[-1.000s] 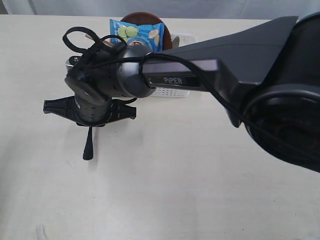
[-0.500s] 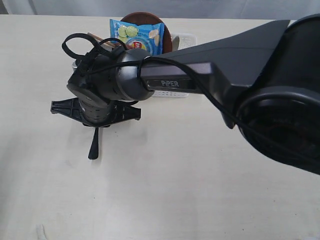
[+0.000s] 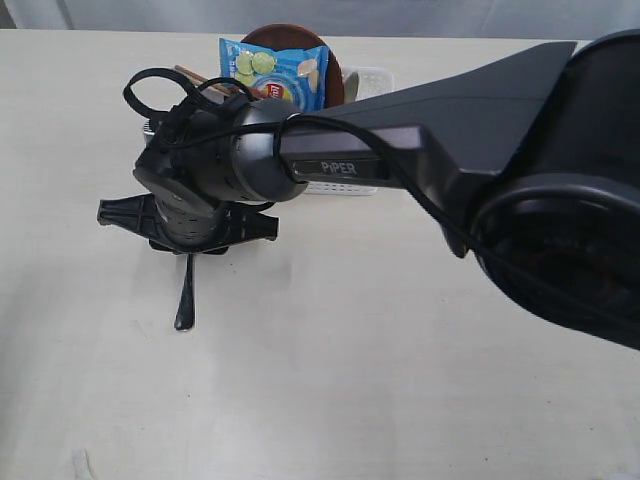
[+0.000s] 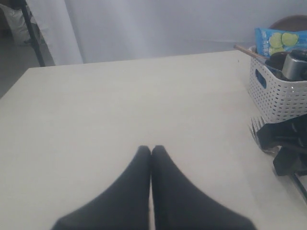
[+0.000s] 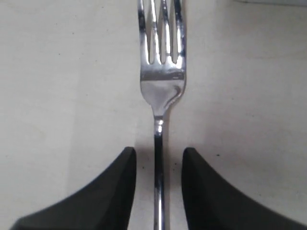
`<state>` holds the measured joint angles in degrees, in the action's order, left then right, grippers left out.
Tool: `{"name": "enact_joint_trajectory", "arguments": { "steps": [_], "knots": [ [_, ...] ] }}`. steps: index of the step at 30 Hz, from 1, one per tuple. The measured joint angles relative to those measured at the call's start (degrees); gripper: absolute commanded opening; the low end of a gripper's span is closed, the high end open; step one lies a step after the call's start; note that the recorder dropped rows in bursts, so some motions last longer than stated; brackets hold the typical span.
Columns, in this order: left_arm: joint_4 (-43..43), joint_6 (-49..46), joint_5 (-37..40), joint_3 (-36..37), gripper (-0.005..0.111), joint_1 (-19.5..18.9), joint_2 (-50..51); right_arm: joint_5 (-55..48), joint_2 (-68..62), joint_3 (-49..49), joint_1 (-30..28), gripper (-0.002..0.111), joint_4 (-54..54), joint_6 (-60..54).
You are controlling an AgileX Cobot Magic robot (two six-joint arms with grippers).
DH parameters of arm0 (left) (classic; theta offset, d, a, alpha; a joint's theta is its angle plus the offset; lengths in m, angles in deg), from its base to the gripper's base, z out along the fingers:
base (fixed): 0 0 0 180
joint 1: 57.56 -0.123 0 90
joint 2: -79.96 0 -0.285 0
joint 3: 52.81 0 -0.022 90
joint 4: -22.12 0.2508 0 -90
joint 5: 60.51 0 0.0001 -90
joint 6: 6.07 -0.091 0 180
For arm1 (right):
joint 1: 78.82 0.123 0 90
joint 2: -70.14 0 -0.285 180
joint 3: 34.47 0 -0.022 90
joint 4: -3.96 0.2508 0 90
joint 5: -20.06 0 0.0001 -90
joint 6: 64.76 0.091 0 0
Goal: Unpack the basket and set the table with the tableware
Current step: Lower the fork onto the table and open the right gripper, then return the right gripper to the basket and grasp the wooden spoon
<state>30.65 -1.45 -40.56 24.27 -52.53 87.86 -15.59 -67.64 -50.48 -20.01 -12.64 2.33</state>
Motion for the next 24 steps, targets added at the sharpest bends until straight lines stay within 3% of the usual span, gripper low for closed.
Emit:
{"name": "enact_joint_trajectory", "arguments": {
  "steps": [11, 18, 24],
  "knots": [
    [0.0, 0.0, 0.0, 0.0, 0.000, 0.0, 0.0, -0.7, 4.9, 0.1, 0.2, 0.033, 0.1, -4.4],
    [0.0, 0.0, 0.0, 0.0, 0.000, 0.0, 0.0, -0.8, 17.7, 0.1, -0.7, 0.033, 0.5, -19.9],
    [0.0, 0.0, 0.0, 0.0, 0.000, 0.0, 0.0, -2.9, 24.7, 0.0, -6.5, 0.033, -0.6, -34.5]
  ]
}}
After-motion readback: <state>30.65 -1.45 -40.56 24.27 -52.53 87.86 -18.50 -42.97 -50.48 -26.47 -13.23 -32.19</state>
